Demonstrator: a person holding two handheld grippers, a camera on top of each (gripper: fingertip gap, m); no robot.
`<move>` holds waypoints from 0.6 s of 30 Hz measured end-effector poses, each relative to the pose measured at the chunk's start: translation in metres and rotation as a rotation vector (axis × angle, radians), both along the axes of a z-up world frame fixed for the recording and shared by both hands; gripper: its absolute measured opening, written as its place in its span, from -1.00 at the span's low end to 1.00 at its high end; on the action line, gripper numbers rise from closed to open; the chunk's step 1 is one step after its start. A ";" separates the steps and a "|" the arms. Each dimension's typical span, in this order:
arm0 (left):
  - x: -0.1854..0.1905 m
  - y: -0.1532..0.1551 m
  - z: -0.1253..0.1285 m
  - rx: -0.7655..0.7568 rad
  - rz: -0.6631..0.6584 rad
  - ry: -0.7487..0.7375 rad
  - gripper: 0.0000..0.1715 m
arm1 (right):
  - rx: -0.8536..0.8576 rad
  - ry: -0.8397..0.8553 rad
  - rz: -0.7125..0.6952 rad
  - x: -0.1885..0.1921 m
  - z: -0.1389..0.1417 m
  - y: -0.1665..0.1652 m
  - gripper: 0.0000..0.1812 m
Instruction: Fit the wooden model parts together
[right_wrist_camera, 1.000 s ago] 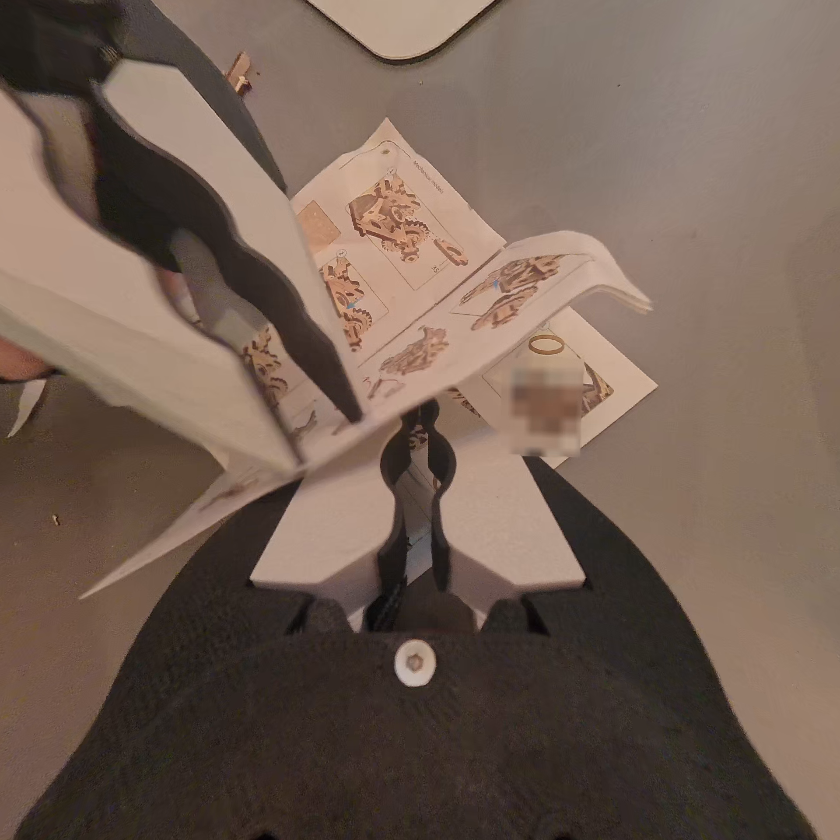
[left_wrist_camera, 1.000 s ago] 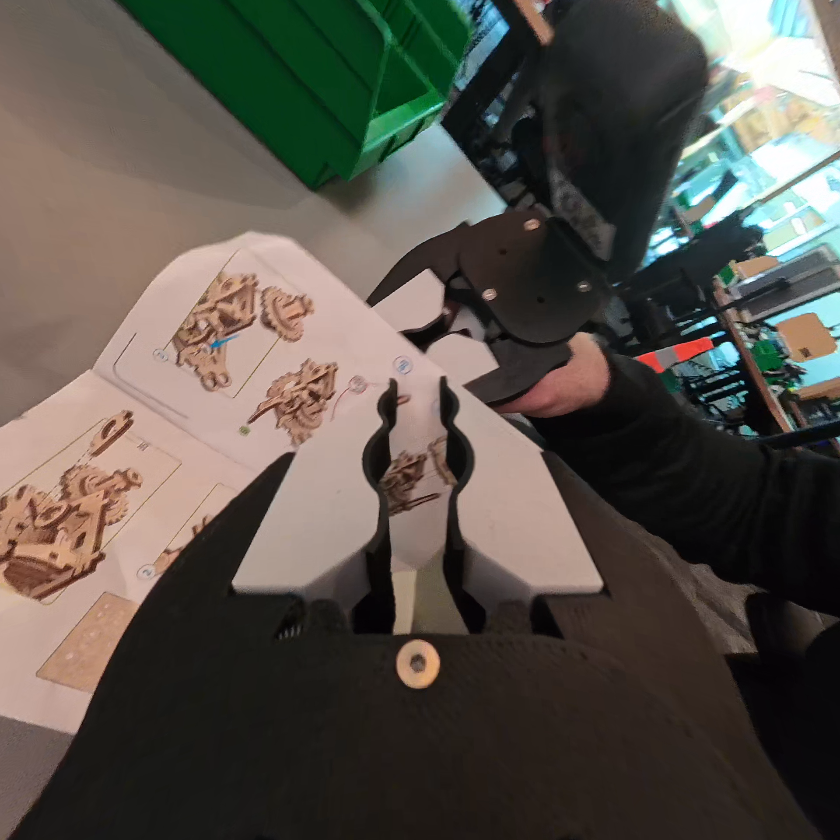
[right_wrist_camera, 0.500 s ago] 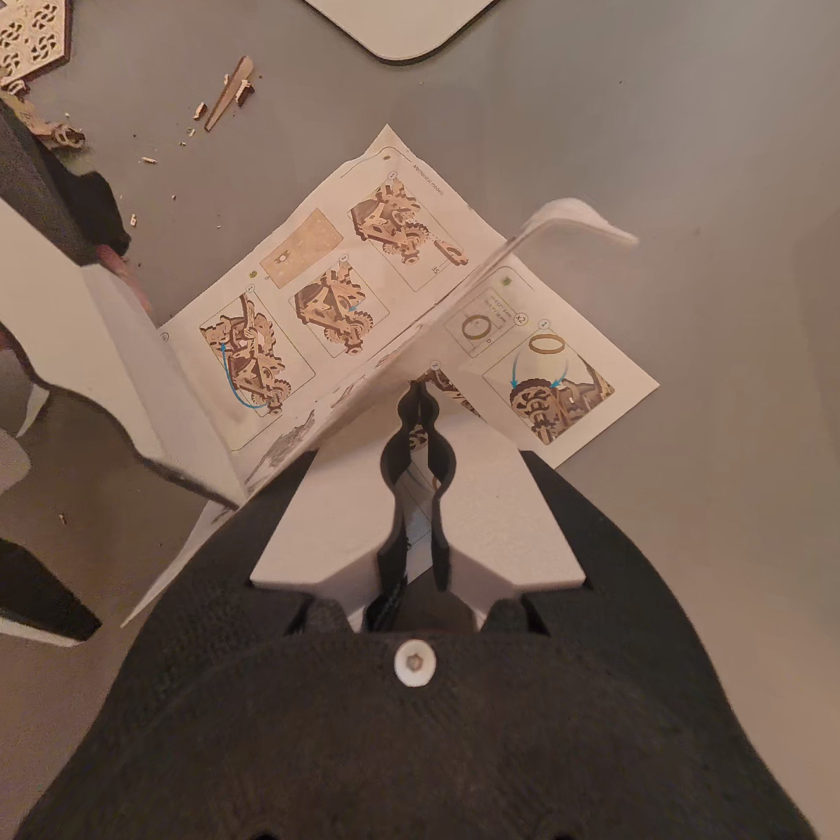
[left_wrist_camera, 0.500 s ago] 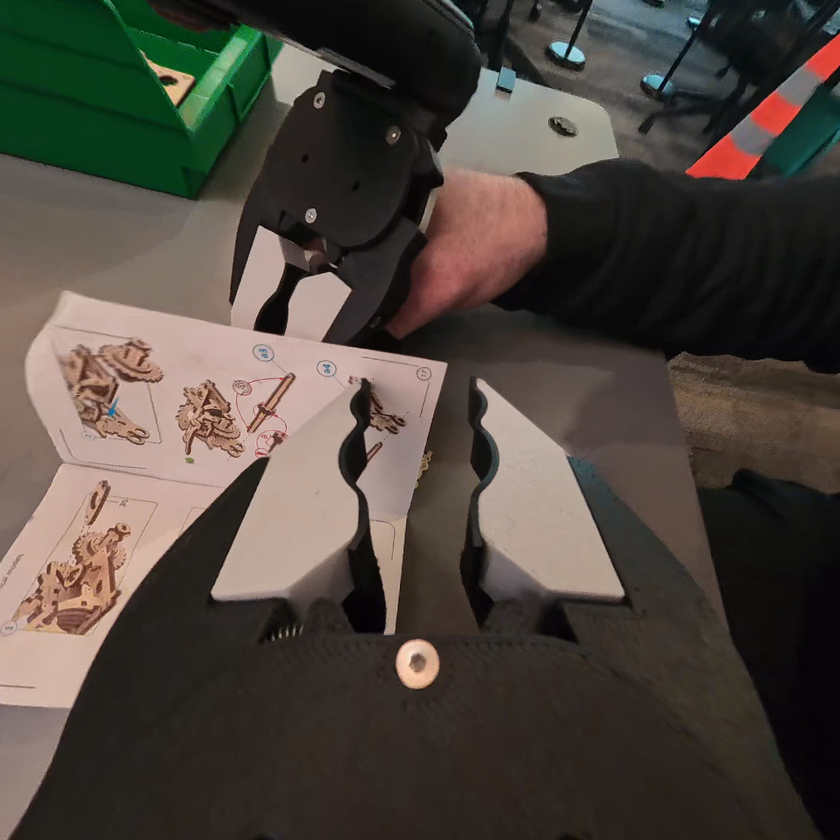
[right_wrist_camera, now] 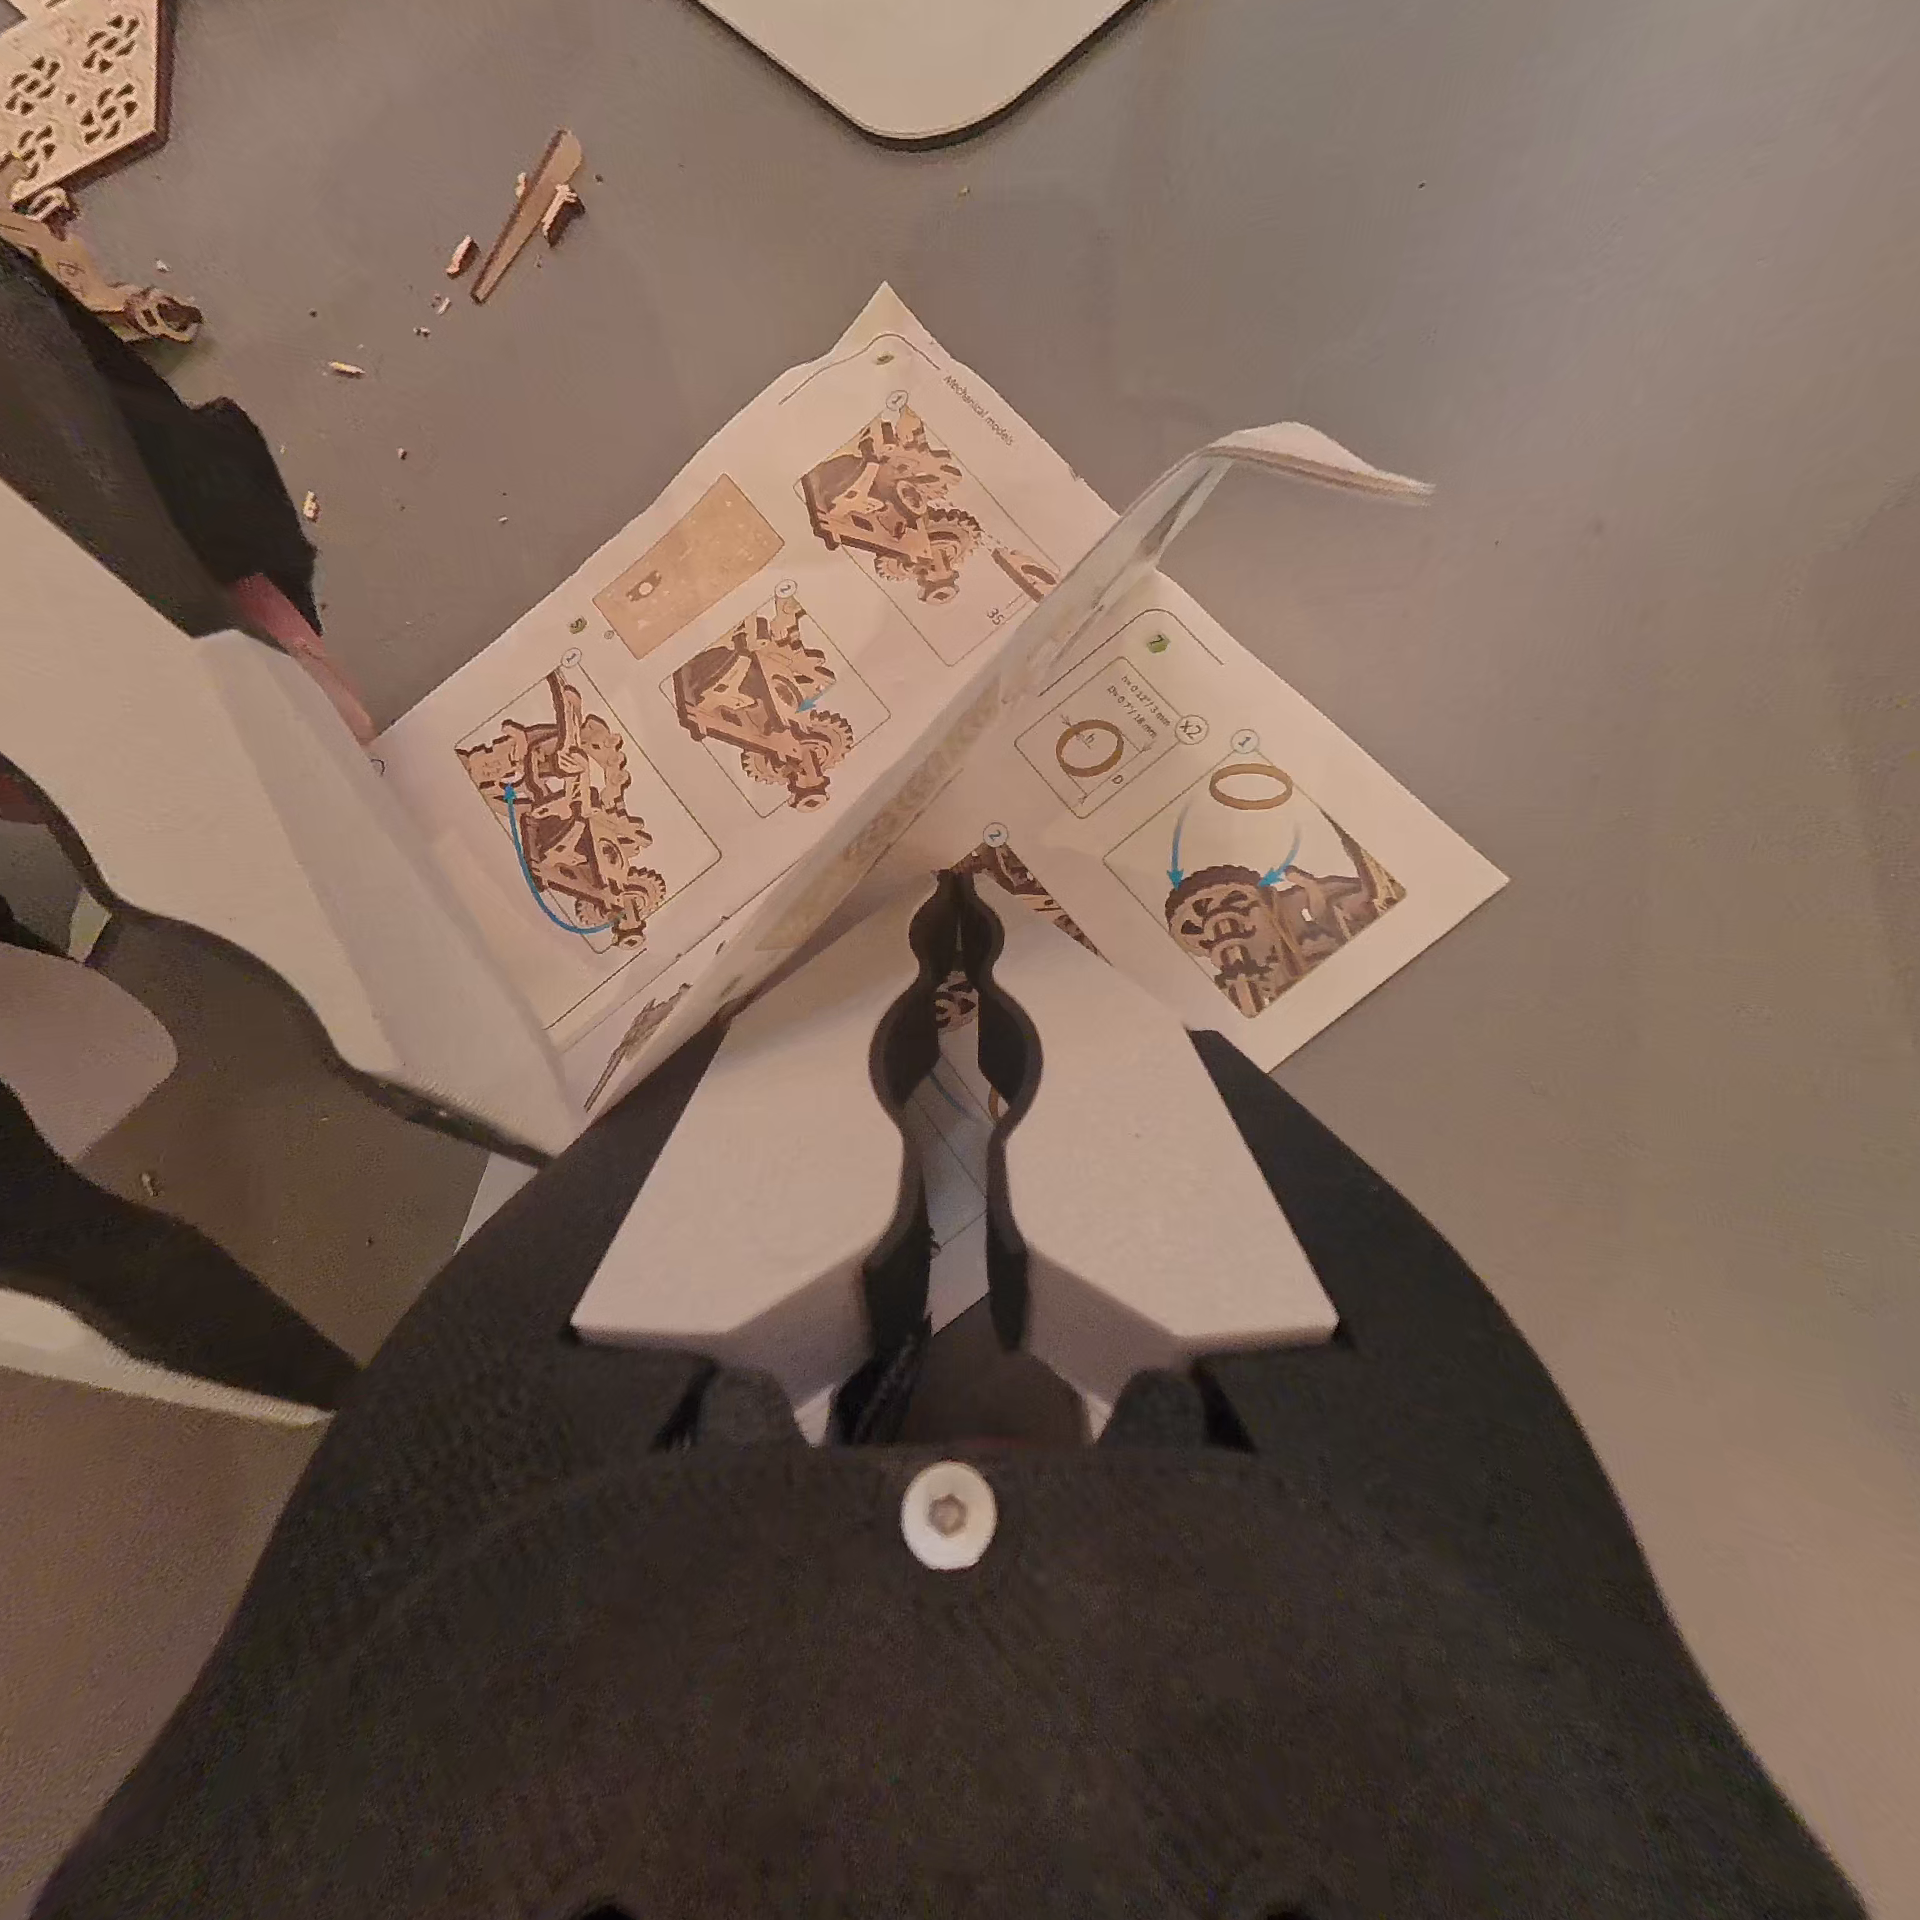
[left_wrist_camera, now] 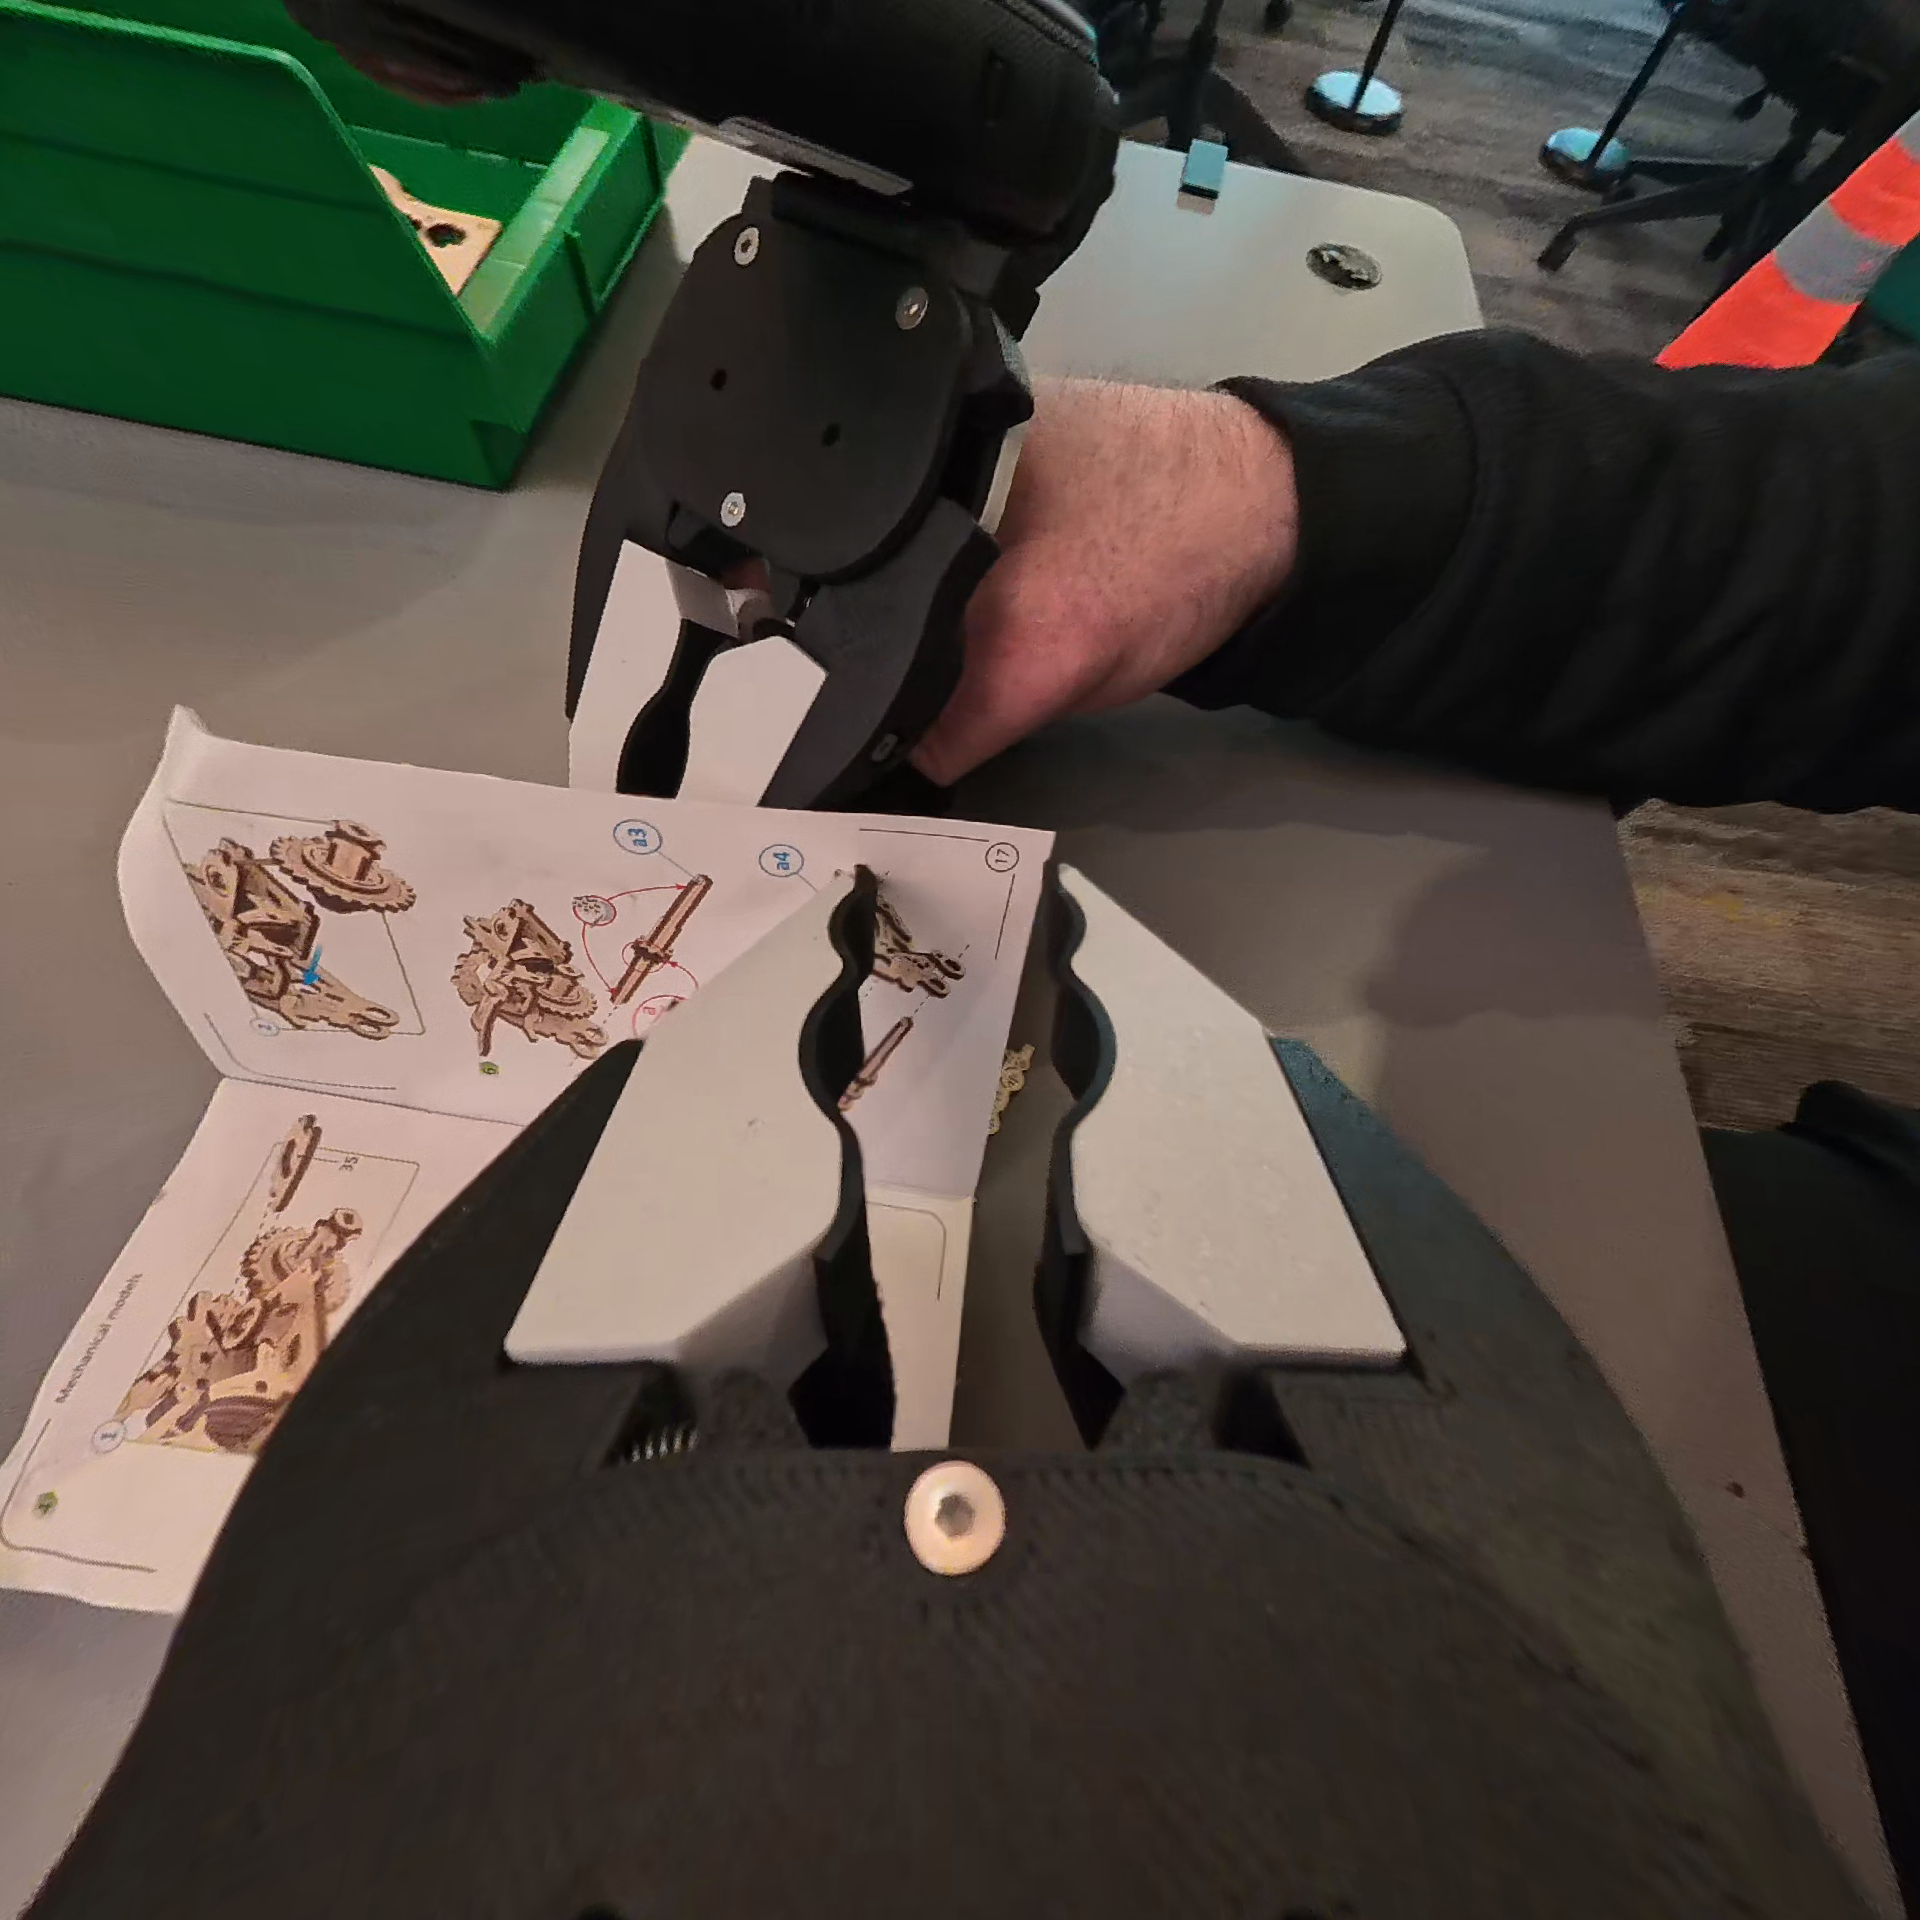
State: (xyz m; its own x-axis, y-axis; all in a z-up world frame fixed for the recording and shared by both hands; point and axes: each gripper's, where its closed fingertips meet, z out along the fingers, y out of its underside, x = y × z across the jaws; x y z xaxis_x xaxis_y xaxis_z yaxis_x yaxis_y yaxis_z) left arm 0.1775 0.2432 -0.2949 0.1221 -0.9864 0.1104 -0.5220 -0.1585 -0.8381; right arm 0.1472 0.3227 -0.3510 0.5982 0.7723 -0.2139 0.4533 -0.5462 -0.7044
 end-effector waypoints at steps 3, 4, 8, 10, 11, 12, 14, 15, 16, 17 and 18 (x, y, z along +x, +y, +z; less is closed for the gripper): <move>0.002 -0.002 0.001 0.036 0.001 -0.001 -0.57 | 0.000 0.001 0.000 0.000 0.000 0.000 -1.00; 0.002 -0.003 0.001 0.044 -0.002 0.003 -0.54 | 0.000 0.000 0.000 0.000 0.000 0.000 -1.00; 0.002 -0.001 0.001 0.070 0.018 0.006 -0.59 | 0.001 0.000 0.000 0.000 0.000 0.000 -1.00; 0.002 0.002 0.000 0.087 0.038 0.018 -0.59 | 0.001 0.000 0.001 0.000 0.000 0.000 -1.00; 0.002 0.002 -0.001 0.099 0.038 0.025 -0.57 | 0.001 0.000 0.002 0.000 0.000 0.000 -1.00; 0.002 0.002 -0.001 0.107 0.041 0.030 -0.55 | 0.001 0.001 0.002 0.000 0.000 0.000 -1.00; 0.003 0.000 -0.001 0.107 0.045 0.029 -0.52 | 0.000 0.001 0.002 0.000 0.000 0.000 -1.00; 0.003 0.000 -0.001 0.108 0.048 0.027 -0.52 | 0.000 0.001 0.002 0.000 0.000 0.000 -1.00; 0.003 0.001 -0.001 0.109 0.052 0.025 -0.53 | 0.001 0.001 0.002 0.000 0.000 0.000 -1.00; 0.003 0.001 -0.001 0.108 0.056 0.022 -0.55 | 0.001 0.001 0.002 0.000 0.000 0.000 -1.00; 0.003 0.002 -0.001 0.105 0.060 0.020 -0.57 | 0.001 0.001 0.002 0.000 0.000 0.000 -1.00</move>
State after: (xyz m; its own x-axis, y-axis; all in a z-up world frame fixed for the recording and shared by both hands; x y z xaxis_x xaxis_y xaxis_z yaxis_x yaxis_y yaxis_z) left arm 0.1800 0.2455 -0.2961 0.1826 -0.9832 0.0037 -0.5310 -0.1018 -0.8412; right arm 0.1474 0.3224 -0.3510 0.5965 0.7738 -0.2132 0.4540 -0.5444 -0.7054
